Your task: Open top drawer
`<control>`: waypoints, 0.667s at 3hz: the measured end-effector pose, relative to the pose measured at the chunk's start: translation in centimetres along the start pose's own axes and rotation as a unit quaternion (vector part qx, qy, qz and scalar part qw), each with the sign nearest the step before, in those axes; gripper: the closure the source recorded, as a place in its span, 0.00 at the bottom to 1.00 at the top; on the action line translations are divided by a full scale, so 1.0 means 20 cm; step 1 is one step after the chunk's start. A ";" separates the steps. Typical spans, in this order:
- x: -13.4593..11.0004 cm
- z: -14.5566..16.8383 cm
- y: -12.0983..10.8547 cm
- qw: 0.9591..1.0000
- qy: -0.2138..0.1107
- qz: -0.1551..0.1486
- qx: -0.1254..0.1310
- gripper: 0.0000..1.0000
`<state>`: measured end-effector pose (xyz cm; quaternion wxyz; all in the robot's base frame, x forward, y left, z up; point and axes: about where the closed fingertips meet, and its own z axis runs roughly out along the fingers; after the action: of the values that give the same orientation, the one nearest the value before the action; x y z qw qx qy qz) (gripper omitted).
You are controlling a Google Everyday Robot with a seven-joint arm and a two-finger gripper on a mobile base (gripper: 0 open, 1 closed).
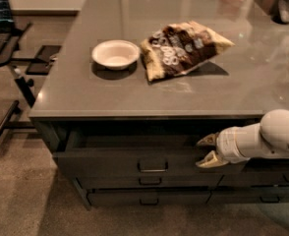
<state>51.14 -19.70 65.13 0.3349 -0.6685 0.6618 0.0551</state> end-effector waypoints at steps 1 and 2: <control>0.00 0.00 0.00 1.000 0.000 0.000 0.000 0.82; 0.00 0.00 0.00 1.000 0.000 0.000 0.000 0.58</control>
Offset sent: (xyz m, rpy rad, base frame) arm 0.0000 0.0000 0.0000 0.0000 0.0000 0.0000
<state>51.14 -19.69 65.13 0.3349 -0.6685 0.6617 0.0552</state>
